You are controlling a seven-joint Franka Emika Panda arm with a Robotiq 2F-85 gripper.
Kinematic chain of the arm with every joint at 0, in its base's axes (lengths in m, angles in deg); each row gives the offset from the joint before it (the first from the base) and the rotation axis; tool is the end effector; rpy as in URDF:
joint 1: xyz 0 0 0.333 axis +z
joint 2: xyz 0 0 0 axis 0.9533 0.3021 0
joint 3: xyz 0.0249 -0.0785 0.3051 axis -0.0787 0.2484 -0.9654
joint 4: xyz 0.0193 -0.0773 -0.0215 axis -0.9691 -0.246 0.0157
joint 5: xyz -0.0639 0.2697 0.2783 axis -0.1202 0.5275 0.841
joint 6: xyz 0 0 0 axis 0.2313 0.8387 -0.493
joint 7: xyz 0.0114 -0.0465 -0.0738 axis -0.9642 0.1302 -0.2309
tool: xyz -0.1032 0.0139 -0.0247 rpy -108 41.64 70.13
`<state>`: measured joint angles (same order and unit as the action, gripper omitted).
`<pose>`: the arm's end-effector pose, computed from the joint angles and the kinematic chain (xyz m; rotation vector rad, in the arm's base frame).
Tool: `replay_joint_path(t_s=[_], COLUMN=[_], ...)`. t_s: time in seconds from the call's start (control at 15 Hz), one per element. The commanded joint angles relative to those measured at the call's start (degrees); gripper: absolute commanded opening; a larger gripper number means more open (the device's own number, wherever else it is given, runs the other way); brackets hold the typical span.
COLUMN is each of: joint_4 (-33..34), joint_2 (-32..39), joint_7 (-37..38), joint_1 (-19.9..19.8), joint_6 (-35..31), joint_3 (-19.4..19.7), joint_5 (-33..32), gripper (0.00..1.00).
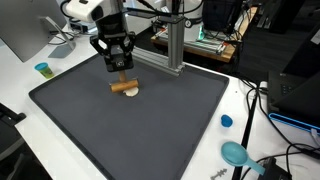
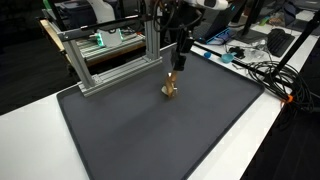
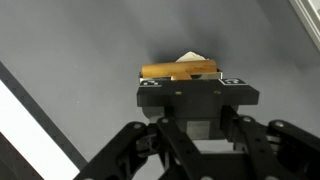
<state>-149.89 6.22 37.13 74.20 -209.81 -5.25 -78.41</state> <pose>0.6404 0.0267 0.3446 2.6692 1.2831 -0.1676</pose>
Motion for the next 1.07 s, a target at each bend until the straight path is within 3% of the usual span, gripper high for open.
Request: replay_joint_path(t_s=[0.0, 0.33, 0.6, 1.0], joint_4=[-0.5, -1.8, -2.9, 1.0], joint_2=[-0.7, -1.1, -1.1, 3.6], joint_7=[-0.4, -1.1, -4.9, -2.4], joint_1=[-0.3, 0.4, 0.6, 1.9], joint_6=[0.9, 2.9, 5.4, 1.9], joint_3=[-0.5, -0.8, -2.8, -3.3], joint_5=[-2.0, -5.3, -3.8, -4.5], gripper=[0.21, 0.21, 0.21, 0.21])
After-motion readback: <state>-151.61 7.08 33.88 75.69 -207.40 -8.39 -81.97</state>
